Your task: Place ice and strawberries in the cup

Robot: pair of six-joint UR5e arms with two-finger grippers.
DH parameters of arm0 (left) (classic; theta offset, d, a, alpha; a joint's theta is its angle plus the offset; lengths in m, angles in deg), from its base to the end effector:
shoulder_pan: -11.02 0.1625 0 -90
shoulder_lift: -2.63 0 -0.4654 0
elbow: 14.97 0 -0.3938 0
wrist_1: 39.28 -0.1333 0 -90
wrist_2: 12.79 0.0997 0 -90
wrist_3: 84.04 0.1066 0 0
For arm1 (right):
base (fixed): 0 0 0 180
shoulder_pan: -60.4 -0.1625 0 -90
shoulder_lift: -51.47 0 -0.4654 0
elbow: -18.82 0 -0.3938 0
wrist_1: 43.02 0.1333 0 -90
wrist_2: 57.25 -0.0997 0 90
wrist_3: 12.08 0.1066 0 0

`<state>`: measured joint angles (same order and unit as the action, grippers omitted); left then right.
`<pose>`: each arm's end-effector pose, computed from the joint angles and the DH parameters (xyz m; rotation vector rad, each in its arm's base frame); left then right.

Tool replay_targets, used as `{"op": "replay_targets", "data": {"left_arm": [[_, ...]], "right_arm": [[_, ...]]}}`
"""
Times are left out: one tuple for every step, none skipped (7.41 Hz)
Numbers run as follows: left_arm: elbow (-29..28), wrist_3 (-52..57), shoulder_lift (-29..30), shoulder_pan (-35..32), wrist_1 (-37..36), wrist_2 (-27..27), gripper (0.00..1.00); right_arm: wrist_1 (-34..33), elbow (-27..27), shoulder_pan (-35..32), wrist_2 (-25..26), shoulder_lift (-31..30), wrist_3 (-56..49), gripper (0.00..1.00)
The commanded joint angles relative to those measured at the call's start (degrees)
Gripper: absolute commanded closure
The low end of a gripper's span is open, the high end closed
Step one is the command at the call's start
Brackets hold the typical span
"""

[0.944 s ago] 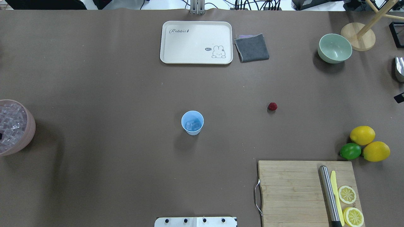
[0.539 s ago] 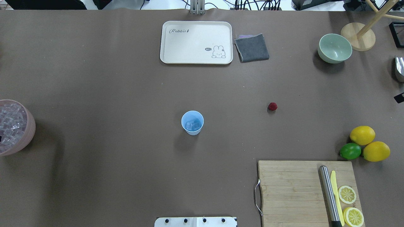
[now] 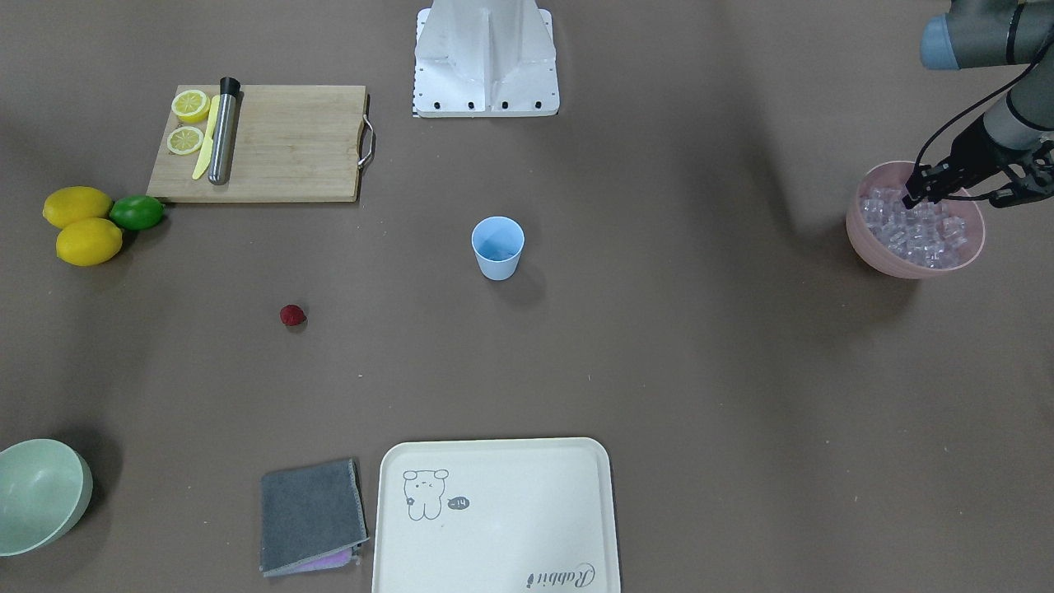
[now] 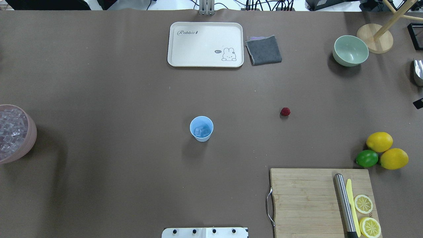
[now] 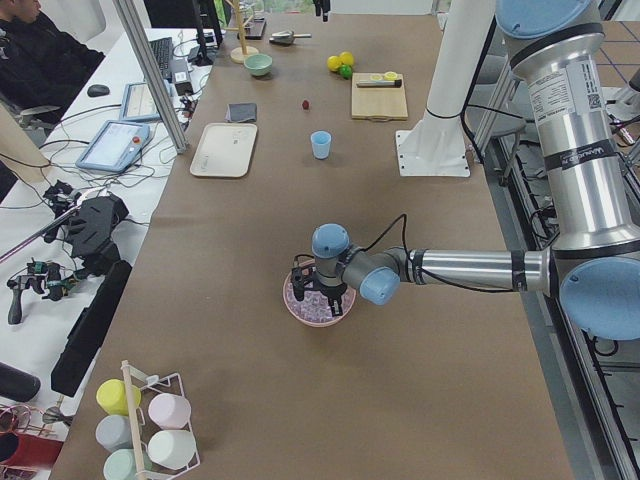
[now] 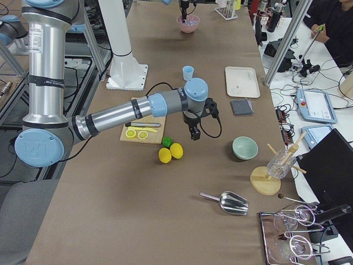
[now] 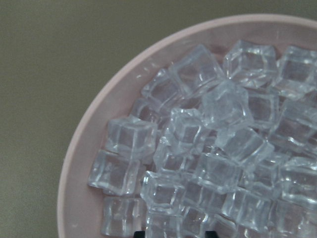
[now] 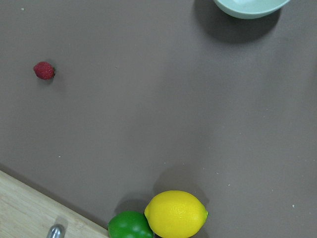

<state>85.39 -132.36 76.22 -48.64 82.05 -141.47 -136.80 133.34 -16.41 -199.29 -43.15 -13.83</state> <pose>0.1373 -0.3667 0.6831 -0.0927 0.7824 -0.1485 -0.0540 -0.4462 0.5277 0.1714 -0.9288 -0.3689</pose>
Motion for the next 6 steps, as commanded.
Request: {"op": "replay_targets", "data": {"left_arm": [[0.11,0.25,-0.2,-0.19,-0.04,0.1,0.55],[0.11,0.16,-0.11,-0.1,-0.04,0.1,0.63],[0.19,0.16,-0.11,-0.27,-0.04,0.1,0.87],[0.19,0.25,-0.03,-0.45,-0.04,0.1,1.0],[1.24,0.42,-0.11,-0.62,-0.21,0.01,1.0],[2.38,0.6,-0.2,-0.89,-0.3,0.01,1.0]], "right_arm": [[0.0,0.0,0.0,0.0,-0.03,0.0,0.0],[0.0,0.0,0.0,0.0,-0.03,0.0,0.0],[0.0,0.0,0.0,0.0,-0.12,0.0,0.0],[0.0,0.0,0.0,0.0,-0.3,0.0,0.0],[0.0,0.0,0.0,0.0,-0.47,-0.09,0.0],[0.0,0.0,0.0,0.0,-0.65,-0.09,0.0]]}}
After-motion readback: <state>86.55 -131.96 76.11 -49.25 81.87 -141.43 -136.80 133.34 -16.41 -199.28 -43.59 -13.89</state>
